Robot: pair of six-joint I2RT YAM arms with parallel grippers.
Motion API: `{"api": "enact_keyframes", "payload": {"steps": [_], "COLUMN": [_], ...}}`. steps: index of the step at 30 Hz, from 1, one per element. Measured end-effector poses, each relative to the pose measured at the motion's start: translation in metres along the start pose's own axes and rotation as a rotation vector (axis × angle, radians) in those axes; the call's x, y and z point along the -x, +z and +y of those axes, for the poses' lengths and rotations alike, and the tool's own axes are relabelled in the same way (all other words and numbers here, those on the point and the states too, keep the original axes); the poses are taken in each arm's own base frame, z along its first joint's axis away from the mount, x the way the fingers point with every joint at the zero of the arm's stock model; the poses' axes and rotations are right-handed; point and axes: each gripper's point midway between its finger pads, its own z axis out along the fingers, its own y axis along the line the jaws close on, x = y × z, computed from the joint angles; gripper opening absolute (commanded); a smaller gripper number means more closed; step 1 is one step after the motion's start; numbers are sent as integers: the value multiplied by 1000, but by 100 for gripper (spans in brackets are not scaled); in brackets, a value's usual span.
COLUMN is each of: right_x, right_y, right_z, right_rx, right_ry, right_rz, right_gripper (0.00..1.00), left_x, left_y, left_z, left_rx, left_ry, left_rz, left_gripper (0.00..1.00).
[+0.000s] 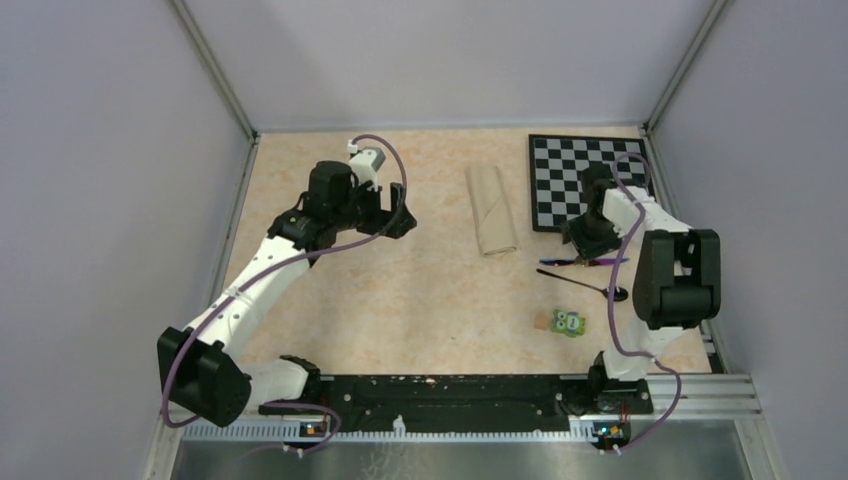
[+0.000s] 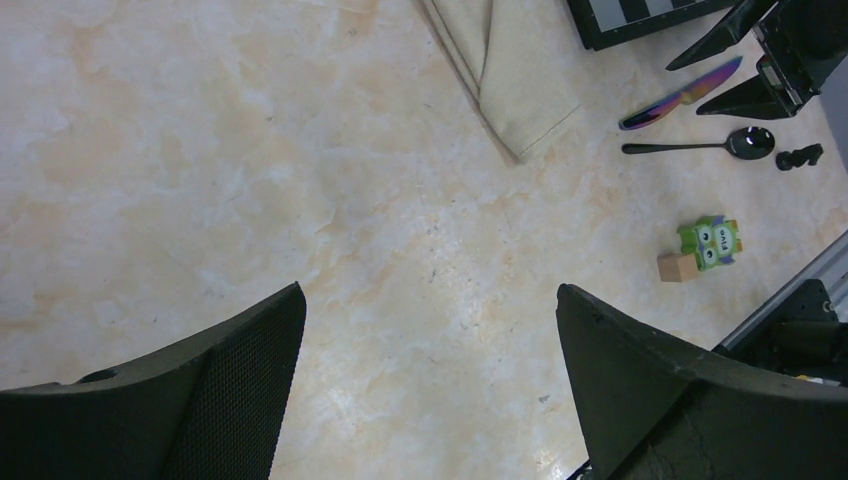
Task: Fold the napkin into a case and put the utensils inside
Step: Pick up the knife from the corner of the board.
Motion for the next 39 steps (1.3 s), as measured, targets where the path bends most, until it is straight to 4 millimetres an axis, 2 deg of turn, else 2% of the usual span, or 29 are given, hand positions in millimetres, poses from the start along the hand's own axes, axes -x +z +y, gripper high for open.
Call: {"api": "enact_keyframes", "payload": {"steps": [8,14,17,20,23,26,30,39], "right_x": [0,7,7,7,7,6,6,6], "right_y": [23,36,38,38,38,38,38,35], "right_z": [-2,-8,-11,-15,-17,-18,-18,-20], "right_rx": [-49,-75,-74,-72,-72,-69,-57,-8], "right_ry": [31,64,79,96,112,134,160,218], "right_rz": [21,25,29,36,45,55,58,52], "right_gripper": [49,43,32,28,16,11,0,0], "left_x": [-3,-3,-2,-3,-6,-8,-8,-13], "left_y": [-1,-1,-2,0,1,1,1,3], "left_z": [8,11,14,17,20,21,23,30], "left_rx": [38,46,51,54,54,52,49,37], "left_ry": [25,23,19,12,5,-1,-6,-33], "left_rz": [12,11,9,13,23,28,25,27], "left_gripper": [99,99,99,99,99,99,99,99]}}
